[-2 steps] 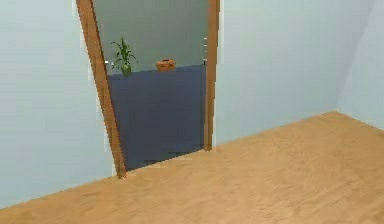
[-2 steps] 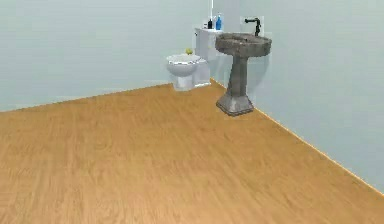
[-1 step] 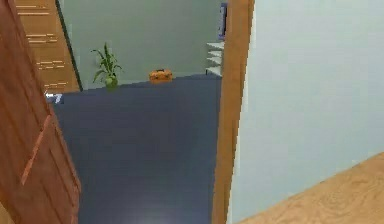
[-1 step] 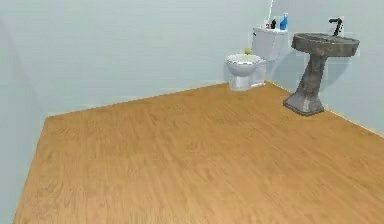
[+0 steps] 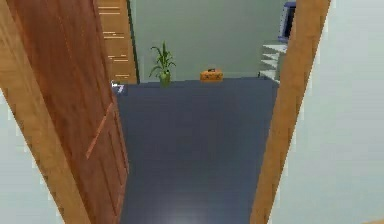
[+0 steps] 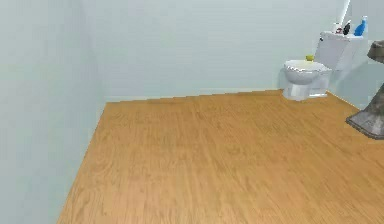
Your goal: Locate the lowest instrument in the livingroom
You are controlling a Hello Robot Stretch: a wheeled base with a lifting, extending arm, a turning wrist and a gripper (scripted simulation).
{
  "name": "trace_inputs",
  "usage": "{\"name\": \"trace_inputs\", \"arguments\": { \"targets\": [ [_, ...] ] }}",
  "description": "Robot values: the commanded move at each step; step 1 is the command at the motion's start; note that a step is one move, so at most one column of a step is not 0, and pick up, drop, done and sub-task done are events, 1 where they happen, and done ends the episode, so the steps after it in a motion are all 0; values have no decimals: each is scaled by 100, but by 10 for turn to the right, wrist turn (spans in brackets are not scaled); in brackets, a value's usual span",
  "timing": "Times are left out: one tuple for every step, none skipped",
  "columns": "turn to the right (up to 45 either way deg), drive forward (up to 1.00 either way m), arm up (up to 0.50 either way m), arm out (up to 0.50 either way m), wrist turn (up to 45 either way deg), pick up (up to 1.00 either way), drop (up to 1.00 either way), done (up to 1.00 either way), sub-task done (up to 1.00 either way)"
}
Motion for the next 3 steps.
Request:
{"name": "trace_inputs", "arguments": {
  "targets": [
    [0,10,0,0,0,0,0,0,0],
    [120,0,0,0,0,0,0,0,0],
    [0,85,0,0,0,0,0,0,0]
  ]
}}
